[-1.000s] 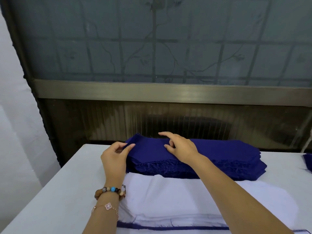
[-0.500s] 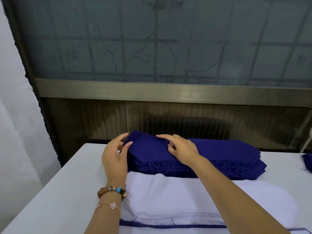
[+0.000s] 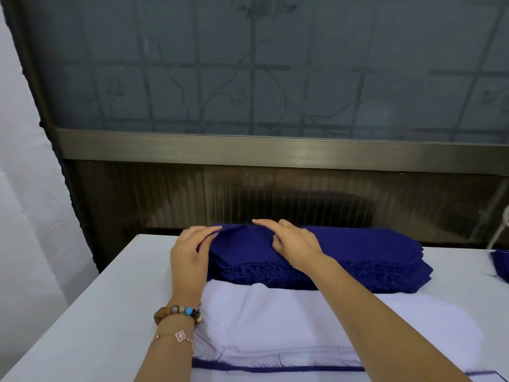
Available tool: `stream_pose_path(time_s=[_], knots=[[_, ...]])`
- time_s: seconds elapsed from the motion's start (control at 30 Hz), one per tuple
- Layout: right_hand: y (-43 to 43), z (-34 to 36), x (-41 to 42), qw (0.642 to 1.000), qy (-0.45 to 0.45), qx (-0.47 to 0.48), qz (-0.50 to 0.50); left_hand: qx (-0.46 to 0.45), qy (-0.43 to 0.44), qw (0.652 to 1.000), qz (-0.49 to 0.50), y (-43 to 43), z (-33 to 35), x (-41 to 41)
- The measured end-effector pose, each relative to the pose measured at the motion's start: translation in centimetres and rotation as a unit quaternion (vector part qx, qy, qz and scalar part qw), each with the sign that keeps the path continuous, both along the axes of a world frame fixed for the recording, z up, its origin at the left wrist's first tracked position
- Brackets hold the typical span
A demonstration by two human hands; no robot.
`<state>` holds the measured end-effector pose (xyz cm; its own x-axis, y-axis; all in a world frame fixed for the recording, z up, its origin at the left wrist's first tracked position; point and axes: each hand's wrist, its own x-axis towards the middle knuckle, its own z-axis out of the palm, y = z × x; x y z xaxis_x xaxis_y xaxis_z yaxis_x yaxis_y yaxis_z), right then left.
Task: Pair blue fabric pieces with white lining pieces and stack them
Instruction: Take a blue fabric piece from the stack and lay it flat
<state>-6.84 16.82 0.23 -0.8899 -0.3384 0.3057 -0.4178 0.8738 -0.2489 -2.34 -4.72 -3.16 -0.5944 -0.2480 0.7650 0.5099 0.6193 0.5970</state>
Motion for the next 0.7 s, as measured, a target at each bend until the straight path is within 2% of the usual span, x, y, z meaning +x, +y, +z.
stream_pose_path(time_s=[0.13, 0.23, 0.33, 0.47, 0.7], knots=[[-0.4, 0.2, 0.4, 0.999, 0.009, 0.042, 0.008, 0.217, -0.068, 0.970, -0.090, 0.0, 0.1, 0.0], [-0.4, 0.2, 0.5, 0.999, 0.010, 0.033, 0.006, 0.297, -0.075, 0.945, -0.110, -0.7, -0.1, -0.5], [-0.2, 0.2, 0.4, 1.000, -0.002, 0.022, 0.010, 0.310, -0.100, 0.937, -0.130, -0.7, -0.6, -0.9], [0.9, 1.0, 0.1, 0.998, -0.052, -0.029, 0.011, 0.271, -0.132, 0.948, -0.099, -0.8, -1.2, -1.4], [6.7, 3.0, -0.4, 0.984, -0.156, -0.036, -0.081, 0.271, -0.145, 0.947, -0.092, -0.8, -1.2, -1.7]])
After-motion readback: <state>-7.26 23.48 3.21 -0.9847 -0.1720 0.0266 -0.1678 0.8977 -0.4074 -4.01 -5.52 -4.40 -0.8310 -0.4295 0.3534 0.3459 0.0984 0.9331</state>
